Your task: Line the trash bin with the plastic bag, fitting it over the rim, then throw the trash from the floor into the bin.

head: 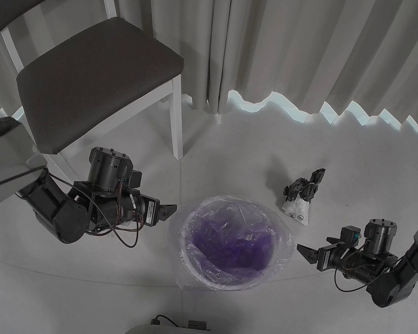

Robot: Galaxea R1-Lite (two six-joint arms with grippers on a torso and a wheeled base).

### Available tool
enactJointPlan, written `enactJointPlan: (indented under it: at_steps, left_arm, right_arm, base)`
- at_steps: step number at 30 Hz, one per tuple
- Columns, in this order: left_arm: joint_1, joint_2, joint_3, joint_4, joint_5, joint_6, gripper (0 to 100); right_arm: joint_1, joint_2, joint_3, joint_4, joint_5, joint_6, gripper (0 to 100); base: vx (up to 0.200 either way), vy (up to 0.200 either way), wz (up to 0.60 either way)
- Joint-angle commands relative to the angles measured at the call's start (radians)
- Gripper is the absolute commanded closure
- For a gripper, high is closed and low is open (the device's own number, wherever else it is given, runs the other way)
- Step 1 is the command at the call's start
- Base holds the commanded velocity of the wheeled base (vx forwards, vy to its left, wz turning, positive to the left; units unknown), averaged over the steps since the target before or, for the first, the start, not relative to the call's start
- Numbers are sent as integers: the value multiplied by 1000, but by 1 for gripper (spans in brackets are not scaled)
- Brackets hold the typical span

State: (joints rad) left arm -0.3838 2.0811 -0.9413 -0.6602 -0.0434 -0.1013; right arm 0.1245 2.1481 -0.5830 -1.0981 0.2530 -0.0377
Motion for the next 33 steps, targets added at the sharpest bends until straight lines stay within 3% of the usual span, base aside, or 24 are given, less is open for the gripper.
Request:
enactJointPlan:
  at_steps: [1, 8, 17, 33]
  left_arm:
    - [-10, 125, -39, -13, 0, 0, 0]
    - [-3, 225, -76, -36, -6, 0, 0]
    - [23, 393, -257, -10, -4, 14, 0]
    - [83, 573, -573, 192, -3, 115, 0]
  right_arm:
    - [-37, -123, 28, 0, -1, 13, 0]
    - [-57, -125, 26, 1, -1, 13, 0]
    - [-57, -129, 28, 0, -4, 13, 0]
    - [-57, -119, 28, 0, -4, 13, 0]
  base:
    - [0, 0, 0]
    - [0, 0, 0]
    - [0, 0, 0]
    - [0, 0, 0]
